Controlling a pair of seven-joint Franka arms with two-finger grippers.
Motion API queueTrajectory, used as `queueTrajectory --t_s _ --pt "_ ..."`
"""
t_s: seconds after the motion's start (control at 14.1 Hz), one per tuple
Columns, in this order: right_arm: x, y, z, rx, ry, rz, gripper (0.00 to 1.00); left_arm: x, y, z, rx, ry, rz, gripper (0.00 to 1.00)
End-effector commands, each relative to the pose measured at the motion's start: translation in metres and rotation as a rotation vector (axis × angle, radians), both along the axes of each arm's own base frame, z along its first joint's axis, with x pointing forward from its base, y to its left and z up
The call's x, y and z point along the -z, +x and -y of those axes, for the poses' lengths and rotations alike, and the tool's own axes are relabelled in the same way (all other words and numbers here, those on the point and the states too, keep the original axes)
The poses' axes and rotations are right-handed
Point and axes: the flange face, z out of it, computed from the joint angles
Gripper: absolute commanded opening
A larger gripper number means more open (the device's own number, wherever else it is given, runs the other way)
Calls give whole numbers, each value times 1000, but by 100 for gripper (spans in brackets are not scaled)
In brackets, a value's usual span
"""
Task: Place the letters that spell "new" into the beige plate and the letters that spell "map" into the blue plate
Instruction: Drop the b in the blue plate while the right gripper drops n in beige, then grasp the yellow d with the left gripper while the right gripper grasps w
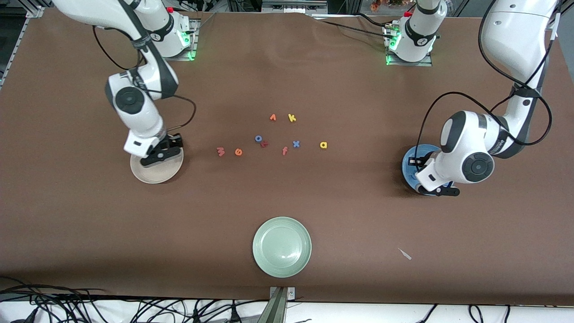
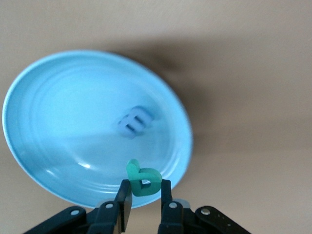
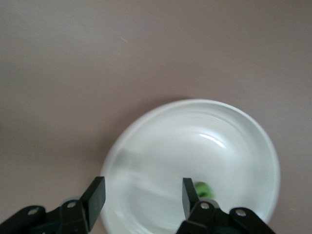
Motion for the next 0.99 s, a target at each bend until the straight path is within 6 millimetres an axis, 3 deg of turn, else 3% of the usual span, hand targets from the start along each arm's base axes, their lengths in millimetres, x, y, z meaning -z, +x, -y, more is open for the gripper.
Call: queueTrajectory --t_s 0.0,0.07,0.14,0.21,0.28,0.43,0.57,0.71,0.92 --pt "-1 -7 -51 83 49 11 74 6 -7 -12 96 37 5 14" --pt "3 -14 -65 119 61 6 74 12 -11 -13 101 37 7 14" --pt "8 -22 -84 138 75 1 74 17 -13 -12 103 33 17 26" --pt "11 -31 -102 147 79 2 74 20 -15 -10 105 31 20 93" --pt "15 -38 -120 145 83 2 74 17 -15 -8 107 32 21 100" --pt "26 -37 -128 146 108 6 74 1 -14 12 112 25 25 100" --pt "37 -36 -131 144 136 9 74 -17 -19 59 114 16 51 100" --pt "44 -35 -132 119 133 14 74 -25 -31 117 22 34 76 100" --pt "53 -33 -128 92 135 30 74 -23 -59 205 105 -5 90 100"
